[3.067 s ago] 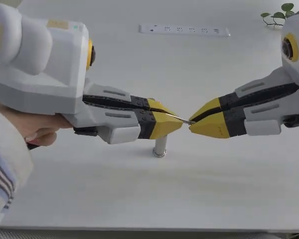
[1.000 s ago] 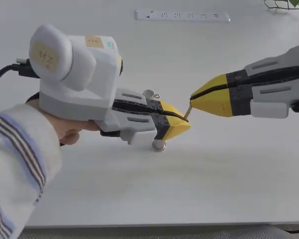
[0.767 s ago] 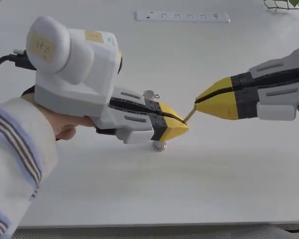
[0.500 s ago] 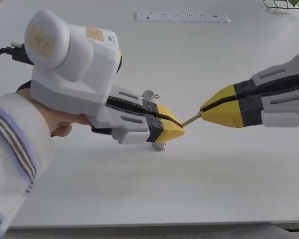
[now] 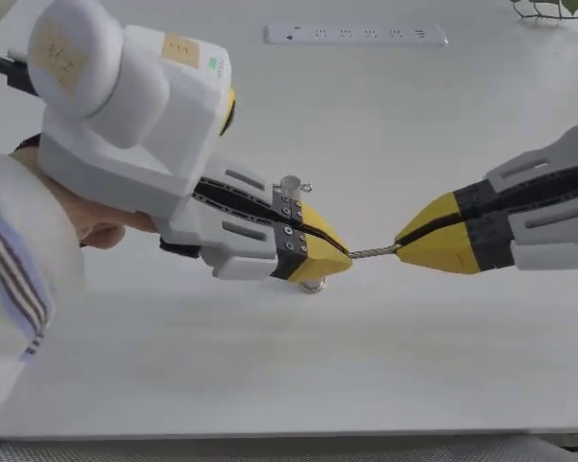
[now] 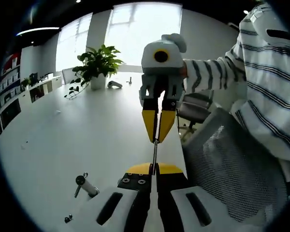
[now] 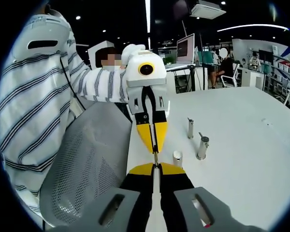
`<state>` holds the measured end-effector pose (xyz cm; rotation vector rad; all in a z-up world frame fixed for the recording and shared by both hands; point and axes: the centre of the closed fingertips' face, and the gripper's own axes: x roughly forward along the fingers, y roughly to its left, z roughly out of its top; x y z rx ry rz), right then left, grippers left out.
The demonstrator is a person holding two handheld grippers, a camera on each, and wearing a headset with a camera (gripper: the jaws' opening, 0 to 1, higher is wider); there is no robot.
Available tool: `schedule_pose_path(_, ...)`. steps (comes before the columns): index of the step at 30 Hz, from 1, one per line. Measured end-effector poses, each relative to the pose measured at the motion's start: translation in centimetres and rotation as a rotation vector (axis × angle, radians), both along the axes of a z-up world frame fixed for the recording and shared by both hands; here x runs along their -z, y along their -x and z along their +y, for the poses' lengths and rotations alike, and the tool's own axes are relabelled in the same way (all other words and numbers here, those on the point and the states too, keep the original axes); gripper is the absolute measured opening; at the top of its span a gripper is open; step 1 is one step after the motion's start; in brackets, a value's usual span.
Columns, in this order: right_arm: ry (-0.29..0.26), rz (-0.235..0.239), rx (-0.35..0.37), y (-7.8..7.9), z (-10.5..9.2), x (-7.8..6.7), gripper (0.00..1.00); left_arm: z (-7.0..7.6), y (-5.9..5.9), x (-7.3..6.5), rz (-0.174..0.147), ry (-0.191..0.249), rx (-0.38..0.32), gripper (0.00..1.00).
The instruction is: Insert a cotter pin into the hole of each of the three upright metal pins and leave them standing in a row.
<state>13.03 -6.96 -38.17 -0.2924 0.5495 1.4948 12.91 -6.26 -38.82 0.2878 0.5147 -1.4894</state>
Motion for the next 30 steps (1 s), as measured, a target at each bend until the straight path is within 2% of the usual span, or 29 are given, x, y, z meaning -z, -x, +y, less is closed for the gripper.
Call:
schedule_pose_path(2,-0.025,0.013,-0.001,0.2,0.4,-0.3,0.0,-0.4,0.1,-0.5,0.002,0.027,0.004,0.0)
schedule_pose_path(8,-0.013,-0.003,-0.016,0.2,0.6,-0.1,0.0,-0.6,0.0,-0.7,-0.012,0.031,0.006,0.0)
schedule_pose_path(11,-0.012,-0.013,-0.027,0.4,0.8,-0.1,0.0,-0.8,0.0,-0.9,-0.011,0.04,0.007,0.0)
schedule_pose_path(17,0.0,-0.017,-0.033,0.7,0.9,0.3,0.0,-0.7,0.0,-0.6,-0.007,0.031,0.007,0.0)
schedule_pose_path(20,0.0,-0.025,-0.019,0.2,0.8,0.4,0.0,-0.6,-0.4,-0.6,-0.035,0.032,-0.001,0.01)
schedule_pose_path(21,0.0,-0.026,-0.014,0.1,0.8,0.4,0.0,-0.4,-1.0,-0.6,-0.06,0.027,-0.019,0.04)
schedule_pose_path(23,0.008,-0.031,-0.008,-0.2,0.8,0.6,0.0,-0.2,-1.9,-0.4,-0.088,0.016,-0.044,0.18)
schedule_pose_path(25,0.022,-0.037,-0.004,-0.5,0.7,1.0,0.0,0.0,-2.3,-0.1,-0.087,0.012,-0.056,0.32)
schedule_pose_path(26,0.032,-0.042,-0.001,-0.7,0.7,1.3,0.0,0.1,-2.6,0.1,-0.088,0.007,-0.064,0.34)
schedule_pose_path(28,0.052,-0.05,-0.001,-0.9,0.6,1.8,0.0,0.4,-2.5,0.2,-0.086,-0.009,-0.073,0.31)
schedule_pose_path(29,0.065,-0.055,0.005,-1.1,0.6,2.2,0.0,0.8,-2.9,0.5,-0.116,-0.022,-0.044,0.29)
schedule_pose_path(30,0.074,-0.056,0.009,-1.3,0.5,2.5,0.0,1.4,-3.2,1.0,-0.118,-0.033,-0.051,0.29)
